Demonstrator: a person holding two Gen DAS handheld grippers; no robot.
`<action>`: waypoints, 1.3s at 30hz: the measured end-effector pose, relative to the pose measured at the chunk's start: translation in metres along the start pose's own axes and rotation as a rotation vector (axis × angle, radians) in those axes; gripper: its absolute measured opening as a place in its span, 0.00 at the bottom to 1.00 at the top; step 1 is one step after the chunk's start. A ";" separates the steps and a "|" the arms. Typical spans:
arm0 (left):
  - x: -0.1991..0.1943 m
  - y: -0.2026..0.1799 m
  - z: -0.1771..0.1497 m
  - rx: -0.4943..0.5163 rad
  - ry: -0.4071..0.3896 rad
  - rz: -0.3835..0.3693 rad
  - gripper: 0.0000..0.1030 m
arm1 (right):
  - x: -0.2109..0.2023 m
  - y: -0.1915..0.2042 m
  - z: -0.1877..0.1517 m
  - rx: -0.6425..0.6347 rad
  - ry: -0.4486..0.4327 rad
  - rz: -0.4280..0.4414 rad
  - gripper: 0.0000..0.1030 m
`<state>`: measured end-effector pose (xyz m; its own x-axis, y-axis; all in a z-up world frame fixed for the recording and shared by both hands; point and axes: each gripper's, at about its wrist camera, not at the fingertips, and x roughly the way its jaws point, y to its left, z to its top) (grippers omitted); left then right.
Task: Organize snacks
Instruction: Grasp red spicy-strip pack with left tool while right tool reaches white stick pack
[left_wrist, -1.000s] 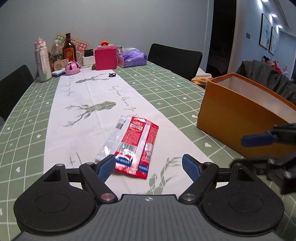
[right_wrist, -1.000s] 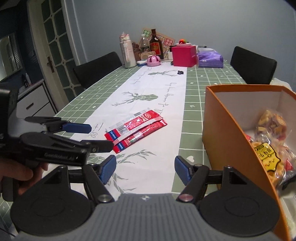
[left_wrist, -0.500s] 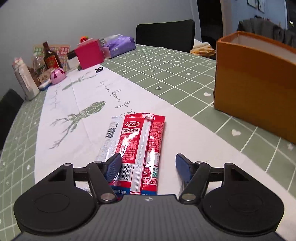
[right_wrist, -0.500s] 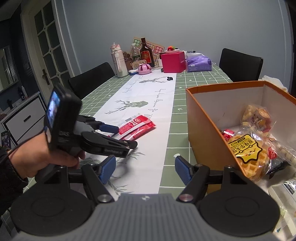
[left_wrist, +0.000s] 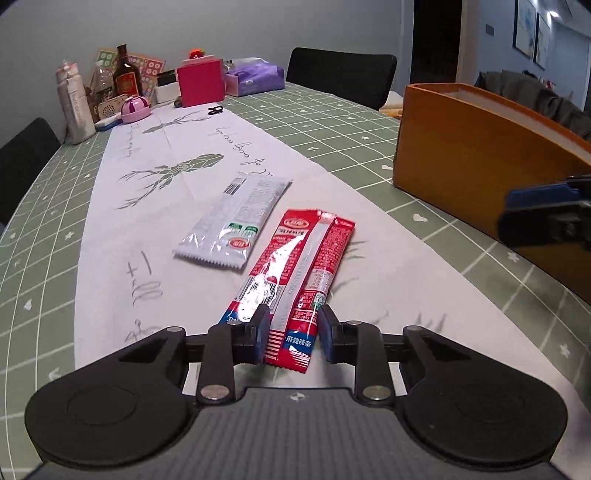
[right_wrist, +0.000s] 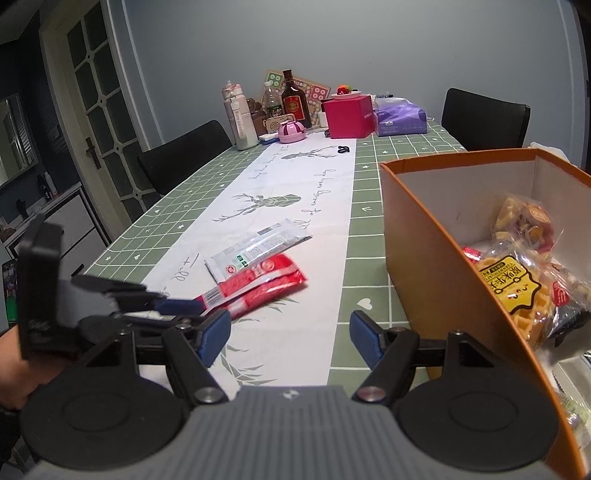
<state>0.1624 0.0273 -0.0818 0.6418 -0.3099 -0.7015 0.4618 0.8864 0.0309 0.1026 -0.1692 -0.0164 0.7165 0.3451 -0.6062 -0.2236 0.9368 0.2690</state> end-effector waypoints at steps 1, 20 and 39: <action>-0.004 0.000 0.000 0.001 -0.009 -0.009 0.33 | 0.001 0.001 0.001 -0.001 -0.002 0.003 0.68; 0.013 0.010 0.002 0.031 0.015 -0.038 0.56 | 0.008 0.004 0.005 0.002 0.016 -0.002 0.68; -0.090 0.042 -0.091 -0.239 -0.033 0.226 0.57 | 0.177 0.062 0.069 0.229 0.153 -0.172 0.80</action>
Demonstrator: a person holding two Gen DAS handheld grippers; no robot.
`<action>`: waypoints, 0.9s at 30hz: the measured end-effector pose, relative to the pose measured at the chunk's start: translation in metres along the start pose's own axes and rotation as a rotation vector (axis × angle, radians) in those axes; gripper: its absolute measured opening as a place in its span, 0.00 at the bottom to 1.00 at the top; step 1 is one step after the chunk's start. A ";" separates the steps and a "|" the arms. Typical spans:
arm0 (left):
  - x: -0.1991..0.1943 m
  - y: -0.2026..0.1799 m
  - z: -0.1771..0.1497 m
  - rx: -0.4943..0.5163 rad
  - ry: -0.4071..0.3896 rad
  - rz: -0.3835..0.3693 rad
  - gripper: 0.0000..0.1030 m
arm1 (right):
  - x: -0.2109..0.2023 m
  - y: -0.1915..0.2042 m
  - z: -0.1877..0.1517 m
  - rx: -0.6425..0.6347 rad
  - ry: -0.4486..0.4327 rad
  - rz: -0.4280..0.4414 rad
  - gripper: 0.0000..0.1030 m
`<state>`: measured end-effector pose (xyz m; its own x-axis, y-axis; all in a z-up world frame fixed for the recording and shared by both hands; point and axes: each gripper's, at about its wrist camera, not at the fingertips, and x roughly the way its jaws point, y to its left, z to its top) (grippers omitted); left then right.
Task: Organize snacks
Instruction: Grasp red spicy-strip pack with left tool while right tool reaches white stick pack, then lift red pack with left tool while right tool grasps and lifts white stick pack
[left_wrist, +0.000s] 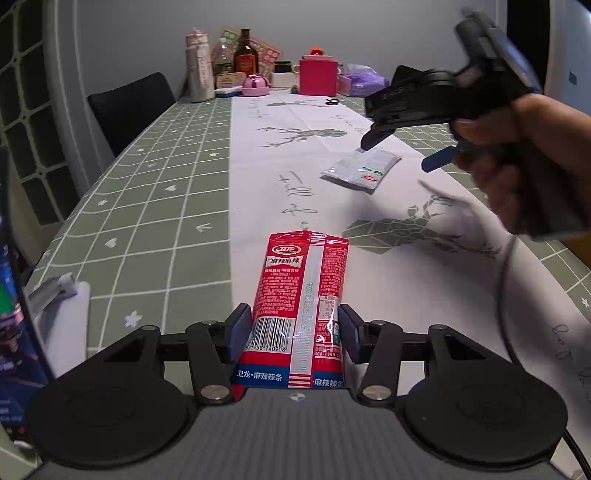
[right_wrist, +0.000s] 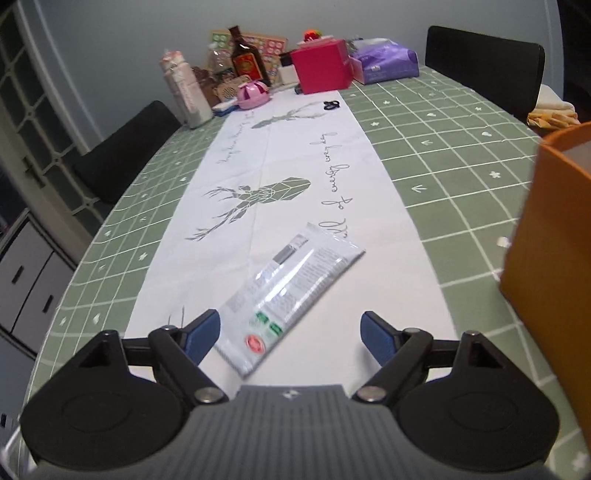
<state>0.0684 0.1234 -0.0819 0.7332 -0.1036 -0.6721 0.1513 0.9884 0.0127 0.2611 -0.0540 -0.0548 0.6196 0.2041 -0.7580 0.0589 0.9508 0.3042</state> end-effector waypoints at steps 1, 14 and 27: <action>-0.002 0.002 -0.002 -0.006 -0.003 0.002 0.57 | 0.008 0.004 0.004 0.018 0.003 -0.033 0.80; -0.013 0.008 -0.012 -0.023 -0.020 0.000 0.58 | 0.054 0.062 -0.001 -0.184 -0.040 -0.244 0.76; -0.012 -0.002 -0.012 -0.015 -0.017 -0.005 0.58 | -0.057 -0.021 -0.088 -0.522 -0.025 0.111 0.55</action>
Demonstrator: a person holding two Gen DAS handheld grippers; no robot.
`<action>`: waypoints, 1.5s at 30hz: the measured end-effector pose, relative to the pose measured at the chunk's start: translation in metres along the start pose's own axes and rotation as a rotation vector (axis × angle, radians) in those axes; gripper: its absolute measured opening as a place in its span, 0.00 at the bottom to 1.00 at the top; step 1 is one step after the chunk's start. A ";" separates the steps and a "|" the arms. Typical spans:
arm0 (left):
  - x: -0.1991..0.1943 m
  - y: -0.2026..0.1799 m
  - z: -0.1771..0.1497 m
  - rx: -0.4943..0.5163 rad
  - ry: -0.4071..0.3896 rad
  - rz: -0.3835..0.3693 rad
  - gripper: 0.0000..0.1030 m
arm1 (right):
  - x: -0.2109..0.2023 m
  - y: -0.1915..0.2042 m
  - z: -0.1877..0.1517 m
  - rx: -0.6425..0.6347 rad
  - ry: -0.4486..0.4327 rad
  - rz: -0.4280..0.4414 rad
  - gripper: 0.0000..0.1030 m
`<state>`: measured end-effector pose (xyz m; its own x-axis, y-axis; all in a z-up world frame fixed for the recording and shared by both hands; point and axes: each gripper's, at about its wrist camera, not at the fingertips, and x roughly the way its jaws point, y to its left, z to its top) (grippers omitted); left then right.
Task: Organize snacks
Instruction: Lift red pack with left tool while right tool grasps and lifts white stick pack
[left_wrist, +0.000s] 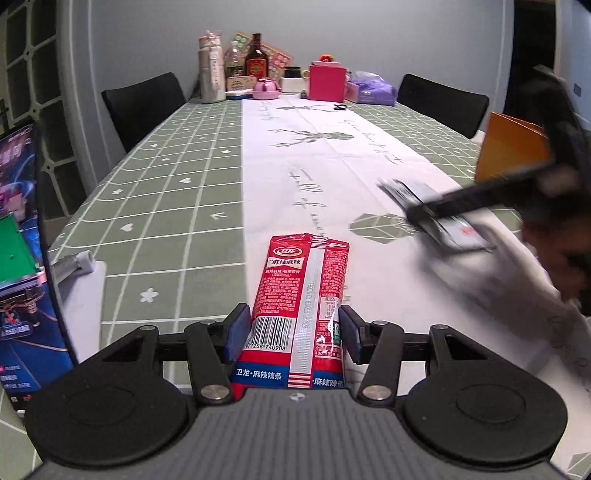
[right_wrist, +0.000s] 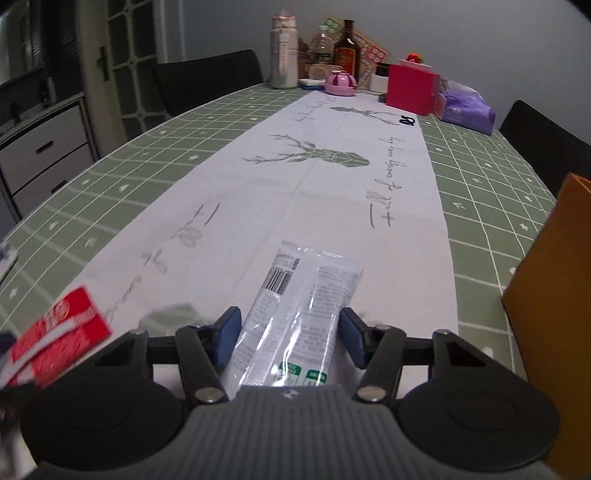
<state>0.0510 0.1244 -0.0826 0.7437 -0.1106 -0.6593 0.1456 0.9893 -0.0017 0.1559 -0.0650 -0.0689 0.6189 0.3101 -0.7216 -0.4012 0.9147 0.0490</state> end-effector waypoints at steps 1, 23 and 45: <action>0.000 -0.003 0.000 0.006 0.002 -0.006 0.58 | -0.010 -0.002 -0.008 -0.018 0.002 0.018 0.55; 0.010 -0.081 0.008 0.124 -0.002 -0.045 0.83 | -0.078 -0.001 -0.072 0.020 0.024 -0.003 0.70; 0.011 -0.082 0.008 0.055 0.035 -0.039 0.53 | -0.085 0.008 -0.085 0.076 -0.074 -0.088 0.48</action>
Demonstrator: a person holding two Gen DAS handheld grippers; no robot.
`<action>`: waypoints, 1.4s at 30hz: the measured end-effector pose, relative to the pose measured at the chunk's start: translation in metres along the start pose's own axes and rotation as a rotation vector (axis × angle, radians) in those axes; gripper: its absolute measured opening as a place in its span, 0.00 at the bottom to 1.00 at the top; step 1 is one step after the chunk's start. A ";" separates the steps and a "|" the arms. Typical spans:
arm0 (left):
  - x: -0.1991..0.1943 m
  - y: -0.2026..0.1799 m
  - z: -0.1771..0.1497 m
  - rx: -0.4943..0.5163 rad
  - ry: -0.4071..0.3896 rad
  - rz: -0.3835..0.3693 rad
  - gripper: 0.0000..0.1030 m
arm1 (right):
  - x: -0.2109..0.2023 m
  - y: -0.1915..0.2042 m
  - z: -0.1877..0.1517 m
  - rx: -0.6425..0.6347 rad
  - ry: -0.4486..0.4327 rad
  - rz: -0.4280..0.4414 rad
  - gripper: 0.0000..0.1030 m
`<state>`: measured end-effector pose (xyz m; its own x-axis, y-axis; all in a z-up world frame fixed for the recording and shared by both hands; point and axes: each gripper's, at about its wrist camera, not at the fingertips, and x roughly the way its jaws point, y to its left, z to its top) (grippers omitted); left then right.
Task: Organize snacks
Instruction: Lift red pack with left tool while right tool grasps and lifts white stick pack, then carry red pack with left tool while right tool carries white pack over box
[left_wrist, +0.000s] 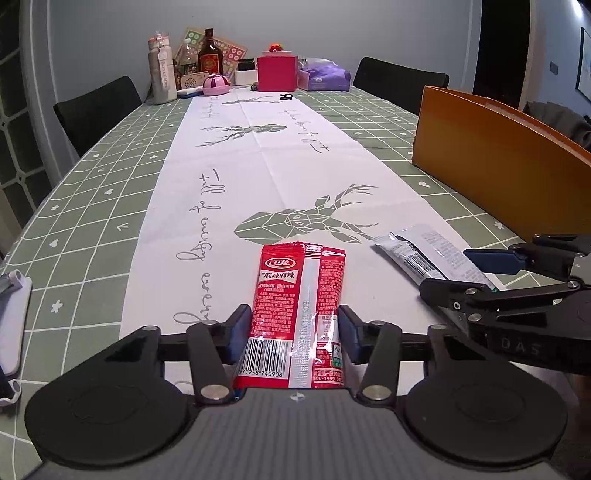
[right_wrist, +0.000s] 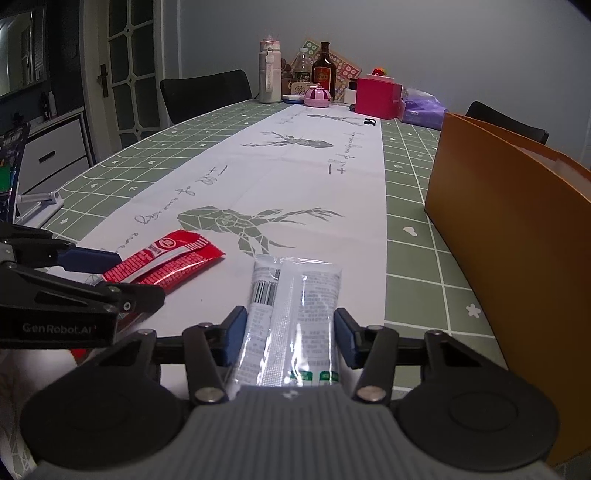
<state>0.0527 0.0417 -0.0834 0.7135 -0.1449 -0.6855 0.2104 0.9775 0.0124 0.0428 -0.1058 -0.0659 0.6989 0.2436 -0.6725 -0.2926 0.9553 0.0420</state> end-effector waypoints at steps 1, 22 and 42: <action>-0.001 -0.001 0.000 0.003 0.000 -0.002 0.51 | -0.001 -0.001 0.000 0.002 0.002 0.001 0.47; -0.037 -0.036 0.059 0.144 -0.125 -0.054 0.47 | -0.068 -0.039 0.051 -0.019 -0.117 -0.028 0.46; -0.038 -0.142 0.133 0.362 -0.262 -0.180 0.47 | -0.144 -0.145 0.069 0.054 -0.199 -0.200 0.46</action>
<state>0.0846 -0.1121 0.0372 0.7790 -0.3860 -0.4942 0.5319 0.8241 0.1947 0.0296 -0.2681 0.0759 0.8551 0.0722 -0.5134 -0.1045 0.9939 -0.0343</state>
